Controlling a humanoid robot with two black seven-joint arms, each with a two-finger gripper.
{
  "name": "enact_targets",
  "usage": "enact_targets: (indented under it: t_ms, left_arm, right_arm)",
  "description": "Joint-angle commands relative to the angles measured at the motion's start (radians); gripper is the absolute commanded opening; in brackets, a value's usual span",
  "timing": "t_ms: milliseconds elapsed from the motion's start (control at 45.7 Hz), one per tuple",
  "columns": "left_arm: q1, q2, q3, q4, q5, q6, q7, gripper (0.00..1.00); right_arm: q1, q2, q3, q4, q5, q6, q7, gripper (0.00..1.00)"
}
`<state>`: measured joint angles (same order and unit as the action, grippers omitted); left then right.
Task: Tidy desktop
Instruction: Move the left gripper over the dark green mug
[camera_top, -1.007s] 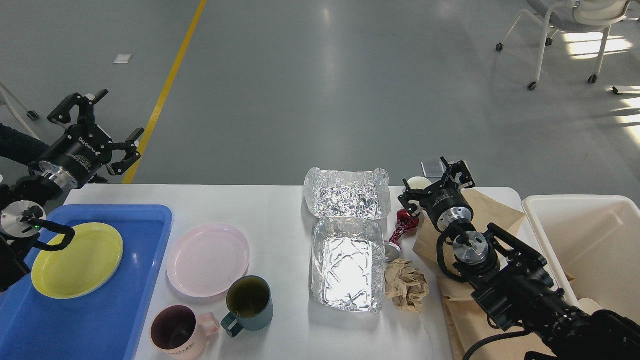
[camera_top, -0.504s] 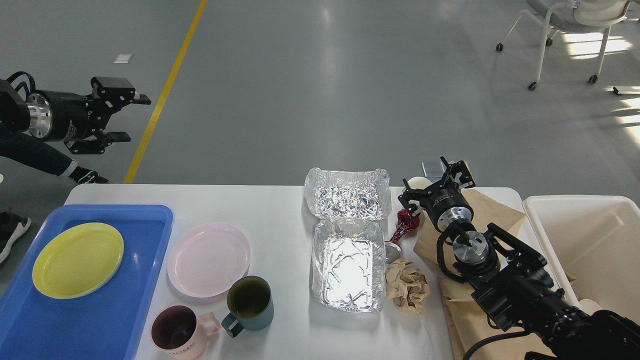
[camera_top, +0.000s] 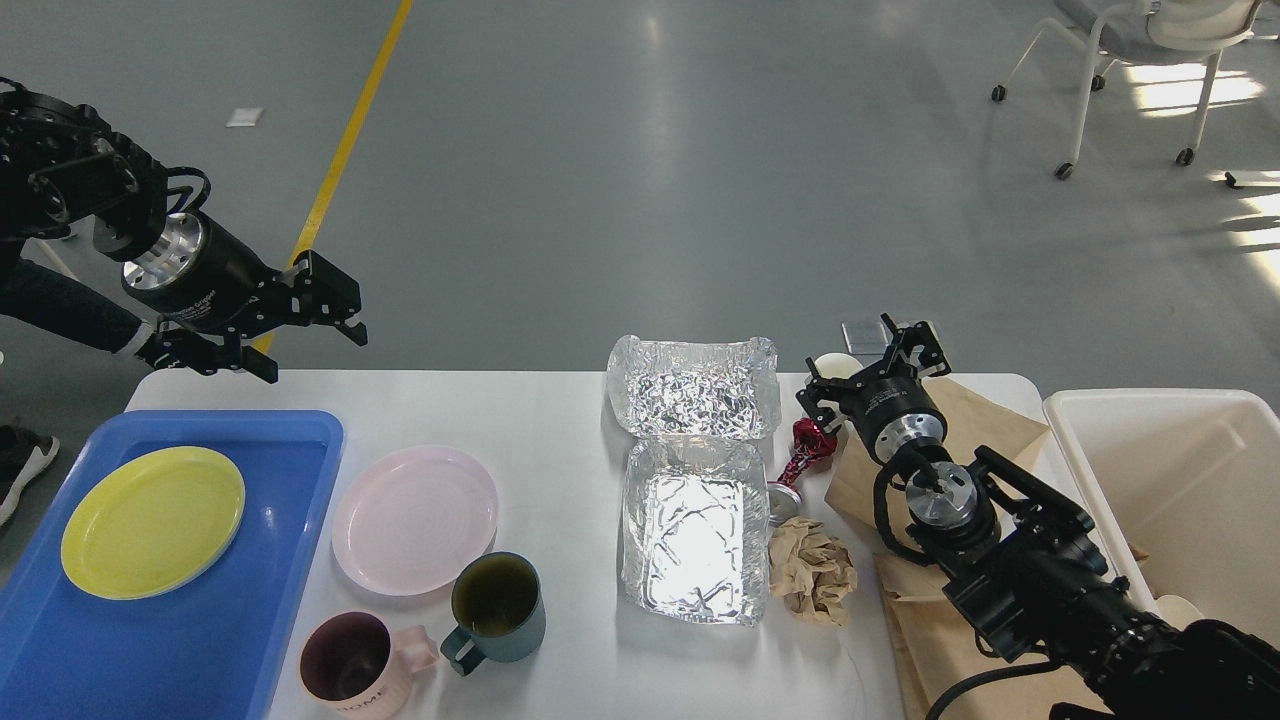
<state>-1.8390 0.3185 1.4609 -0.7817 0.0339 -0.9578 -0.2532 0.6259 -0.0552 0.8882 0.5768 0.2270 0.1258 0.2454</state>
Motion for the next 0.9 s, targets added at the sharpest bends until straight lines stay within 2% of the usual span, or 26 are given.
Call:
enact_targets:
  t_ms: [0, 88, 153, 328, 372, 569, 701, 876]
  left_arm:
    - [-0.028, -0.048, 0.009, -0.011, 0.078, -0.002, 0.005, 0.97]
    - [-0.028, -0.096, 0.022, -0.017, 0.084, -0.002, 0.009, 0.97]
    - [-0.028, -0.119, 0.022, -0.033, 0.092, -0.002, 0.029, 0.97]
    - [-0.017, -0.225, 0.007, -0.063, 0.1, -0.002, 0.133, 0.97]
    - [-0.008, -0.243, 0.003, -0.065, 0.098, -0.002, 0.147, 0.97]
    - [0.113, -0.312, -0.096, -0.062, 0.093, -0.002, 0.153, 0.97]
    - [0.178, -0.369, -0.103, -0.042, 0.092, -0.002, 0.153, 0.96]
    - [0.198, -0.386, -0.112, -0.024, 0.083, -0.002, 0.153, 0.96]
  right_arm:
    - [0.0, 0.0, 0.0, 0.0, 0.0, 0.0, 0.0, 1.0]
    - [0.0, 0.0, 0.0, 0.0, 0.0, 0.0, 0.0, 1.0]
    - [0.0, 0.0, 0.0, 0.0, 0.0, 0.0, 0.0, 1.0]
    - [0.0, 0.0, 0.0, 0.0, 0.0, 0.0, 0.0, 1.0]
    - [0.0, 0.0, 0.0, 0.0, 0.0, 0.0, 0.0, 1.0]
    - [0.0, 0.0, 0.0, 0.0, 0.0, 0.0, 0.0, 1.0]
    - [0.0, 0.0, 0.0, 0.0, 0.0, 0.0, 0.0, 1.0]
    - [0.0, 0.0, 0.0, 0.0, 0.0, 0.0, 0.0, 1.0]
